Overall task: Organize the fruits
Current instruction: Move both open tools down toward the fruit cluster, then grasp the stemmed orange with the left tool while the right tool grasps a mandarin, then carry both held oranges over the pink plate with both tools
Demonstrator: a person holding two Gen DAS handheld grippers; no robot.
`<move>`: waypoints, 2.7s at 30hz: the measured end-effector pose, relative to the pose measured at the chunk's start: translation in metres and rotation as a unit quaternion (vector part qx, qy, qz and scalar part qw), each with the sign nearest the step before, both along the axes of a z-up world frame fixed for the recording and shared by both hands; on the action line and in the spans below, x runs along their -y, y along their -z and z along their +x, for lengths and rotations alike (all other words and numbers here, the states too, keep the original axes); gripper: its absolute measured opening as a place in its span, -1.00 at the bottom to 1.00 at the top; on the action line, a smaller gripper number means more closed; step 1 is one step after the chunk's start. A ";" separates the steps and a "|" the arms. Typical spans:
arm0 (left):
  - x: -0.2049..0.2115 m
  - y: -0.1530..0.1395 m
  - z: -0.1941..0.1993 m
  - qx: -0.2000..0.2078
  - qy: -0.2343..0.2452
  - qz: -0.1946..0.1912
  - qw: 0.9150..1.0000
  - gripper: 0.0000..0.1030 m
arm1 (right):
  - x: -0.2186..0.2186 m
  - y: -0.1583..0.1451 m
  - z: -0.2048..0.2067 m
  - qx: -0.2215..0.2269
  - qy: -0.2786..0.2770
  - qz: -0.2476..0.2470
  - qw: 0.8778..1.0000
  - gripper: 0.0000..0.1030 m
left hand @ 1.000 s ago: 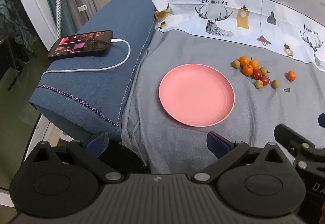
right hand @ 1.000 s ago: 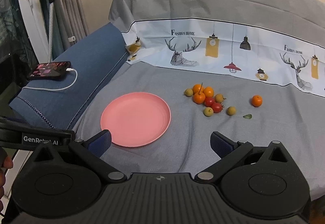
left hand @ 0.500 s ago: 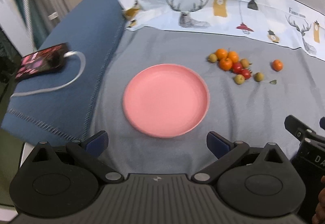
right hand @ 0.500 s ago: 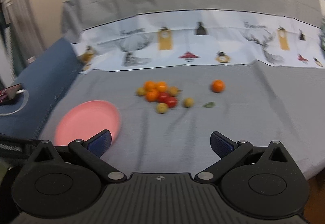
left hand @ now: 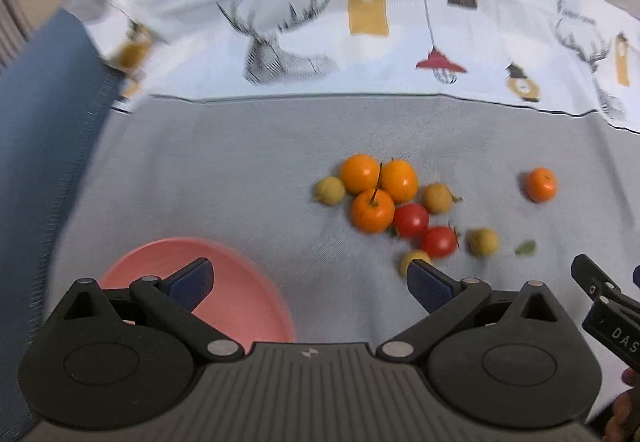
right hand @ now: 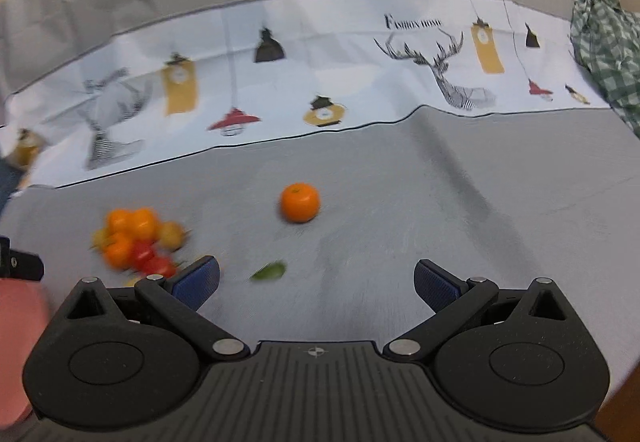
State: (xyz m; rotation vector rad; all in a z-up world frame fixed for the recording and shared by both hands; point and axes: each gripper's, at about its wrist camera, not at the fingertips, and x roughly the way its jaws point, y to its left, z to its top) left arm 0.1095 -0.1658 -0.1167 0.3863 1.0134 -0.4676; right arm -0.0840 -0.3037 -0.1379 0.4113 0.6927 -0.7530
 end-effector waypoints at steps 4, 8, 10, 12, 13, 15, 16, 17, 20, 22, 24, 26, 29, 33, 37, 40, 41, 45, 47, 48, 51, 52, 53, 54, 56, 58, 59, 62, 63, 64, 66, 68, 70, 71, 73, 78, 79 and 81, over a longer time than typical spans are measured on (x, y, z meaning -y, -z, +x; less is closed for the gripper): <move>0.026 0.033 0.038 -0.041 -0.020 -0.006 0.999 1.00 | 0.030 0.032 0.038 -0.010 0.006 0.008 1.000 0.99; 0.042 0.057 0.059 -0.054 -0.031 -0.002 0.998 1.00 | 0.048 0.056 0.072 -0.024 0.000 -0.004 1.000 0.99; 0.047 0.067 0.068 -0.058 -0.026 -0.002 0.998 1.00 | 0.055 0.069 0.086 -0.036 -0.006 -0.016 0.999 0.99; 0.044 0.071 0.077 -0.069 -0.035 -0.017 0.997 1.00 | 0.060 0.080 0.090 -0.032 -0.009 -0.028 0.999 0.99; 0.042 0.075 0.083 -0.086 -0.045 -0.024 0.995 1.00 | 0.060 0.082 0.088 -0.018 -0.006 -0.035 0.999 0.99; 0.038 0.080 0.090 -0.105 -0.060 -0.031 0.992 1.00 | 0.060 0.084 0.086 -0.016 -0.004 -0.043 0.999 0.99; 0.038 0.080 0.091 -0.097 -0.059 -0.031 0.993 1.00 | 0.061 0.084 0.086 -0.012 -0.004 -0.045 0.999 0.99; 0.039 0.080 0.090 -0.088 -0.055 -0.028 0.994 1.00 | 0.061 0.084 0.086 -0.012 -0.001 -0.046 0.999 0.99; 0.043 0.082 0.086 -0.074 -0.042 -0.012 0.996 1.00 | 0.061 0.085 0.088 -0.010 0.001 -0.052 0.999 0.99; 0.049 0.084 0.079 -0.063 -0.028 0.011 0.998 1.00 | 0.060 0.085 0.087 -0.009 0.001 -0.054 0.998 0.99; 0.052 0.084 0.077 -0.056 -0.024 0.020 0.998 1.00 | 0.061 0.085 0.088 -0.007 0.001 -0.053 0.999 0.99; 0.052 0.084 0.079 -0.070 -0.031 0.019 0.997 1.00 | 0.061 0.086 0.088 -0.007 0.001 -0.054 0.999 0.99; 0.052 0.077 0.079 -0.077 -0.039 0.012 0.996 0.54 | 0.063 0.084 0.087 -0.006 -0.003 -0.049 0.999 0.97; 0.049 0.059 0.070 -0.077 -0.031 -0.024 0.996 -0.20 | 0.059 0.073 0.080 0.009 -0.021 -0.051 0.998 -0.25; 0.045 0.043 0.056 -0.066 -0.014 -0.043 0.997 -0.20 | 0.063 0.071 0.072 0.029 -0.004 -0.036 0.999 -0.25; 0.037 0.025 0.043 -0.060 -0.006 -0.053 0.997 -0.20 | 0.066 0.061 0.061 0.044 0.020 -0.045 0.998 -0.25; 0.033 0.017 0.037 -0.057 -0.003 -0.056 0.997 -0.20 | 0.065 0.056 0.056 0.046 0.025 -0.049 0.997 -0.25; 0.007 -0.016 0.007 -0.042 0.003 -0.071 0.997 -0.20 | 0.053 0.017 0.025 0.069 0.028 -0.054 0.996 -0.25; -0.011 -0.035 -0.013 -0.034 0.003 -0.077 0.996 -0.20 | 0.038 -0.003 0.006 0.079 0.017 -0.055 0.995 -0.25; -0.019 -0.043 -0.022 -0.032 0.003 -0.078 0.996 -0.20 | 0.025 -0.014 -0.007 0.081 0.010 -0.054 0.995 -0.25; -0.048 -0.066 -0.052 -0.025 0.003 -0.076 0.997 -0.20 | -0.013 -0.037 -0.040 0.083 -0.013 -0.036 0.996 -0.25; -0.059 -0.074 -0.062 -0.017 0.004 -0.075 0.997 -0.20 | -0.025 -0.043 -0.050 0.081 -0.020 -0.030 0.996 -0.25; -0.069 -0.080 -0.070 -0.011 0.003 -0.073 0.997 -0.20 | -0.037 -0.049 -0.058 0.081 -0.029 -0.024 0.996 -0.25; -0.080 -0.088 -0.080 -0.007 0.002 -0.073 0.997 -0.20 | -0.049 -0.056 -0.065 0.080 -0.041 -0.014 0.996 -0.25; -0.104 -0.100 -0.096 -0.003 -0.005 -0.081 0.997 -0.20 | -0.075 -0.071 -0.076 0.082 -0.068 0.006 0.994 -0.25; -0.127 -0.110 -0.110 0.004 -0.013 -0.087 0.996 -0.20 | -0.098 -0.084 -0.082 0.087 -0.095 0.016 0.992 -0.25; -0.137 -0.114 -0.116 0.006 -0.019 -0.091 0.996 -0.20 | -0.109 -0.090 -0.084 0.090 -0.105 0.020 0.990 -0.25; -0.168 -0.125 -0.135 0.010 -0.034 -0.102 0.994 -0.20 | -0.142 -0.106 -0.088 0.103 -0.145 0.030 0.984 -0.25; -0.178 -0.128 -0.140 0.013 -0.039 -0.106 0.993 -0.20 | -0.150 -0.110 -0.088 0.106 -0.154 0.032 0.982 -0.25; -0.187 -0.132 -0.144 0.016 -0.045 -0.109 0.993 -0.20 | -0.161 -0.114 -0.087 0.107 -0.164 0.034 0.980 -0.25; -0.204 -0.139 -0.152 0.024 -0.055 -0.112 0.992 -0.20 | -0.178 -0.122 -0.087 0.115 -0.179 0.033 0.977 -0.25; -0.218 -0.146 -0.158 0.035 -0.061 -0.114 0.991 -0.20 | -0.190 -0.128 -0.090 0.121 -0.190 0.027 0.974 -0.25; -0.230 -0.150 -0.164 0.046 -0.070 -0.121 0.989 -0.20 | -0.201 -0.133 -0.096 0.121 -0.203 0.020 0.971 -0.25; -0.235 -0.151 -0.168 0.052 -0.074 -0.125 0.988 -0.20 | -0.206 -0.135 -0.099 0.118 -0.209 0.016 0.971 -0.25; -0.244 -0.151 -0.174 0.056 -0.083 -0.132 0.986 -0.20 | -0.214 -0.137 -0.106 0.113 -0.220 0.007 0.969 -0.25; -0.257 -0.141 -0.180 0.047 -0.090 -0.132 0.986 -0.20 | -0.228 -0.139 -0.110 0.102 -0.234 -0.003 0.967 -0.25; -0.259 -0.138 -0.180 0.045 -0.090 -0.129 0.987 -0.20 | -0.230 -0.139 -0.111 0.101 -0.236 -0.005 0.967 -0.25; -0.263 -0.135 -0.181 0.046 -0.091 -0.125 0.987 -0.20 | -0.232 -0.139 -0.109 0.098 -0.237 -0.007 0.966 -0.25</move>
